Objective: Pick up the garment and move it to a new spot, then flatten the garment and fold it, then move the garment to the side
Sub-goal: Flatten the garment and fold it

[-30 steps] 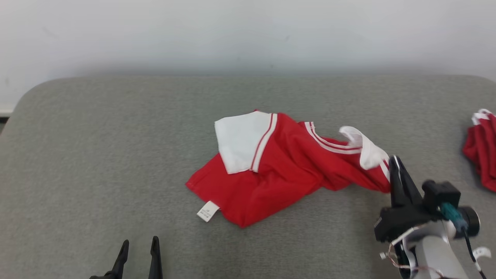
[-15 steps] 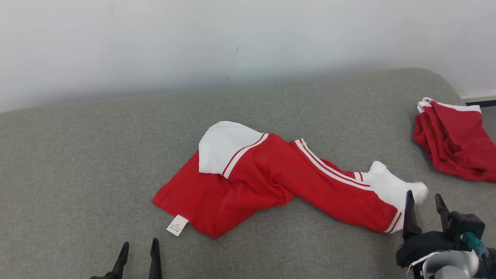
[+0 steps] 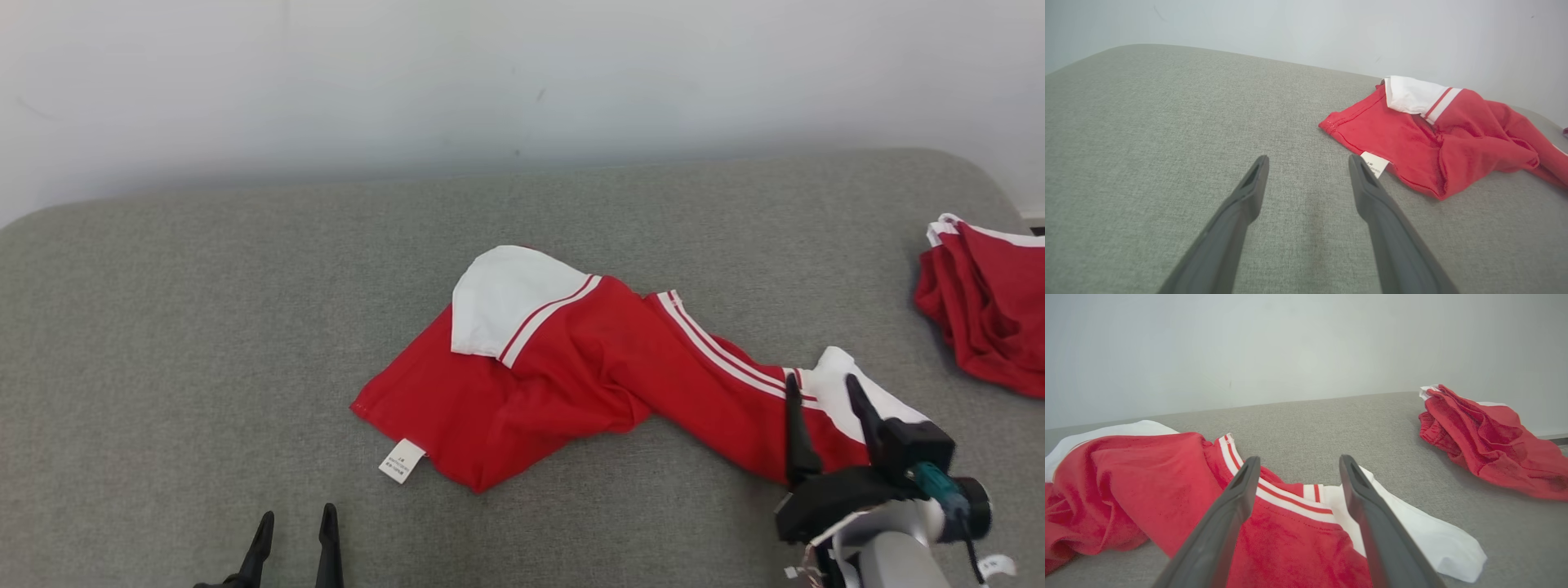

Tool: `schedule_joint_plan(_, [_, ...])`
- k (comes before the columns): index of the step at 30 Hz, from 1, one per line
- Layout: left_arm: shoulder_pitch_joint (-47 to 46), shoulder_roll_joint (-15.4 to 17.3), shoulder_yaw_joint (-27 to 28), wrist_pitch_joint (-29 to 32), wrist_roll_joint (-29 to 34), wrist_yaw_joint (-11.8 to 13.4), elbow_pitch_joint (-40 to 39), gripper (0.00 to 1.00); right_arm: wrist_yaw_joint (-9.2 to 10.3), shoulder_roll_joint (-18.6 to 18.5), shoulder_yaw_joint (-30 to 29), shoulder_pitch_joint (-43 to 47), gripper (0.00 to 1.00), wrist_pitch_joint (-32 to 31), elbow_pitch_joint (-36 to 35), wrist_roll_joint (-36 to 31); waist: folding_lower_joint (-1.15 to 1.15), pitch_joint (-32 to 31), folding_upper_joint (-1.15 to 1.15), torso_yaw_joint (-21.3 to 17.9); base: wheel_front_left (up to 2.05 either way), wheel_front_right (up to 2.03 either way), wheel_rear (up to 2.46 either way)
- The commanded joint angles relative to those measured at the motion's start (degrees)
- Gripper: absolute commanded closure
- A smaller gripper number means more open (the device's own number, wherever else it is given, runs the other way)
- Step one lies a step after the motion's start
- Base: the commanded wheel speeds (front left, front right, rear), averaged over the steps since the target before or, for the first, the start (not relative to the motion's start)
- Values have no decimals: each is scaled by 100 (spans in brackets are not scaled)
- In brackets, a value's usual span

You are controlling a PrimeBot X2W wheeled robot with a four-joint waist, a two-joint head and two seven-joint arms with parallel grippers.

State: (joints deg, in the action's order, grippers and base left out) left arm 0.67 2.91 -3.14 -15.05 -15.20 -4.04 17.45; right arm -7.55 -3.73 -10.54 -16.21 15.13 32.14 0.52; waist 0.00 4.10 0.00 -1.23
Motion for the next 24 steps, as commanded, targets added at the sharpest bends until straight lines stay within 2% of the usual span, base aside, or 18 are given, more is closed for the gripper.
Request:
schedule_joint_plan(1, [-23,-2,8,-18,19,5,-10,0,13,32,146,-87,0,-3,-35,89,0,63,0,71,0,0,0])
schedule_joint_plan(7, [-101,-3,-90,-18,-2,17,1,0,13,-93,885,-523,0,-3,111,292,0,206,0,301,0,0,0])
schedule_joint_plan(11, [-134,-2,-154,-18,-20,30,25,0,13,-268,1162,-936,0,-2,374,364,0,312,0,489,0,0,0])
schedule_joint_plan(19, [-221,-4,-301,-18,-39,41,26,0,13,-648,1196,-1782,0,-13,1383,560,0,603,0,878,0,0,0])
schedule_joint_plan(24, [-316,-3,-413,-18,-92,95,-19,0,13,-758,1185,-2180,0,-25,2039,811,0,799,0,1064,0,0,0])
